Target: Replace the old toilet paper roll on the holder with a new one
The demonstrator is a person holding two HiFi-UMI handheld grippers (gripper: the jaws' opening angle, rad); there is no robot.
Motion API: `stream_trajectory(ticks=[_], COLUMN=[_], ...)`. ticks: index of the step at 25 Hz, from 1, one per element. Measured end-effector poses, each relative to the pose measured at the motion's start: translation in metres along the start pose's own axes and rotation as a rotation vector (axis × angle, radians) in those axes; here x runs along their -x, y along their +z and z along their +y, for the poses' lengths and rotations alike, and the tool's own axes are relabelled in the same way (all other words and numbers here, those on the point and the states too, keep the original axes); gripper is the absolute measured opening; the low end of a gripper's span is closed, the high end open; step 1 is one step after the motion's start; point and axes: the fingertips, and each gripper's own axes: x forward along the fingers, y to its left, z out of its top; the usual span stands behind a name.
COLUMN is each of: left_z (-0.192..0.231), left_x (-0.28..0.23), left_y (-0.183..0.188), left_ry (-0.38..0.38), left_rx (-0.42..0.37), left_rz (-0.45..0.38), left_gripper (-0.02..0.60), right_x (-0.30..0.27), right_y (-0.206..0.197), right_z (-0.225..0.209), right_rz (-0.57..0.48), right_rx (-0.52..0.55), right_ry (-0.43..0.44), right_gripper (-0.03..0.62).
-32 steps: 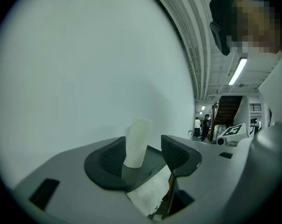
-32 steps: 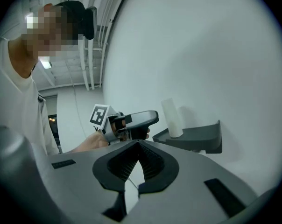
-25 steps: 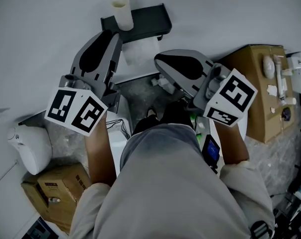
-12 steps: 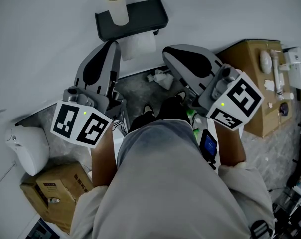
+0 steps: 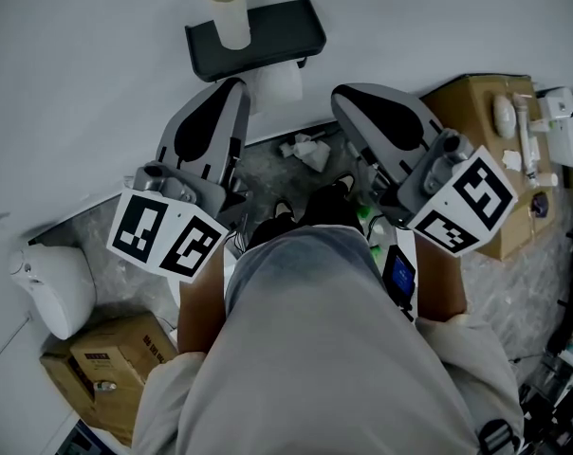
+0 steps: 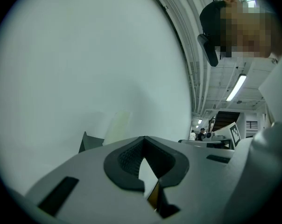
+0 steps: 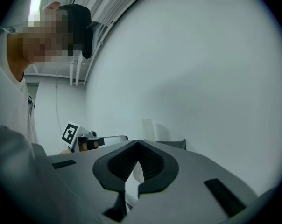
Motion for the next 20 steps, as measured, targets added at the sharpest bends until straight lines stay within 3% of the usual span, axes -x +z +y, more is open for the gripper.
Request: stream_trajectory(ticks=[8,20], left_z=[-0.004,-0.009], left_x=[-0.001,0.006], left_y=[0.008,0.007], left_ry=[-0.022,-0.043], left_rx=[-0.033,-0.058], left_rz=[-0.007,0.003], left_gripper=[0.005,0.005], right_x=[0.009,0.005], right_y=[0.003,-0.009], right_z=[0.001,0.021], right_rz=[-0.015,0.016], right_rx=[0.016,0.033], right_ry=[-0.066,-0.052], right_gripper=[0.015,0.015])
